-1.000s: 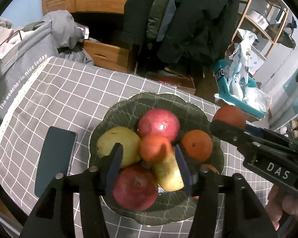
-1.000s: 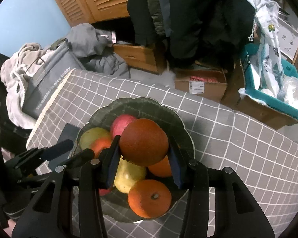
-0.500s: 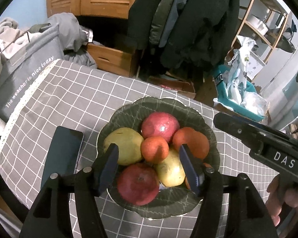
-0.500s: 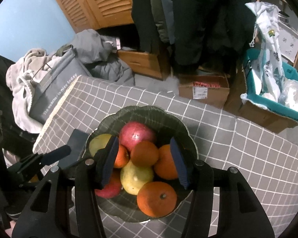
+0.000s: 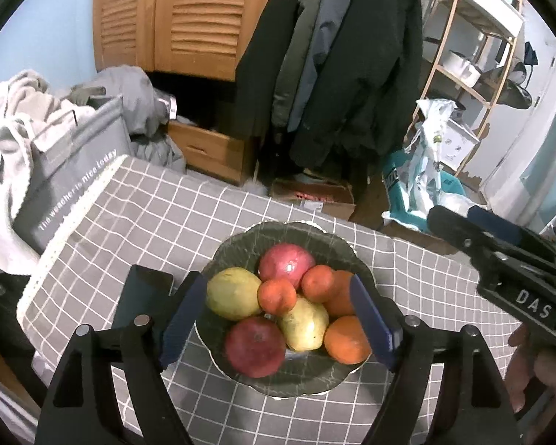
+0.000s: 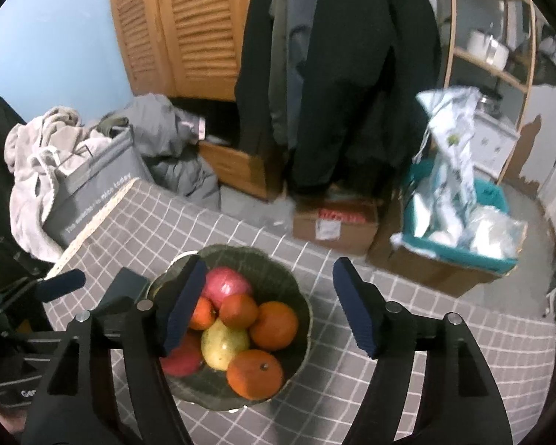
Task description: Organize fruits
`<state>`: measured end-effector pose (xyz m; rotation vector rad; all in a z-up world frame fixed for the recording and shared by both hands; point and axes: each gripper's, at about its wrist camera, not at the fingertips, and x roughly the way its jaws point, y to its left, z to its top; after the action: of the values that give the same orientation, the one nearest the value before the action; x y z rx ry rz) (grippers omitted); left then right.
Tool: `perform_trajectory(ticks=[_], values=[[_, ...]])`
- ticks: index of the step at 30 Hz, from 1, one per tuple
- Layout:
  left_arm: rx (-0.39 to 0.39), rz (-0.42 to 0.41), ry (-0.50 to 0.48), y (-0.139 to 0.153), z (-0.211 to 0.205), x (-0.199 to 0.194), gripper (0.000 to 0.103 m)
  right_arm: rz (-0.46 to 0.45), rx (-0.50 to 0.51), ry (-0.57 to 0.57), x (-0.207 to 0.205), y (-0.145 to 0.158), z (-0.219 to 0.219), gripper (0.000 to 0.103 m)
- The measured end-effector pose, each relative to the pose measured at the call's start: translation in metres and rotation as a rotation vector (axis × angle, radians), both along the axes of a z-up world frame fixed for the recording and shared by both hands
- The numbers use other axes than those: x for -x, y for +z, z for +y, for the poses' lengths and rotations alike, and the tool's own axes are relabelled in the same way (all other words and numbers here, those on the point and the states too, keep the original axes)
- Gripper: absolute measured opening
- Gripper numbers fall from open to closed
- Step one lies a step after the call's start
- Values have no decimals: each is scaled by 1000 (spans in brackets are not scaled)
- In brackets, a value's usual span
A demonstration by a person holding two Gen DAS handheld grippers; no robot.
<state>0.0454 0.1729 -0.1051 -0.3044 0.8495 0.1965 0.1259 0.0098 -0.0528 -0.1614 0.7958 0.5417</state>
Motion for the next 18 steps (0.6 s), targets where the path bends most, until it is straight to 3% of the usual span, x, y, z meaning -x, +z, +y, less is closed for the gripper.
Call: perform_trajectory(ticks=[4,9,15,18], values=[[-60,-32,4,16,-6,11,87,-49,-5,-10,12,21,-11,76],[-79,-76,3,35,-13,21,87,-94,-23,-28,23,42,-24,81],[-133,-164,-14,62,-27,38,102,-157,-14,-44,40,62,-36,83],[-164,-198,-20,73,-33,45,102,-178,-17,-45,47,70,-42,84]])
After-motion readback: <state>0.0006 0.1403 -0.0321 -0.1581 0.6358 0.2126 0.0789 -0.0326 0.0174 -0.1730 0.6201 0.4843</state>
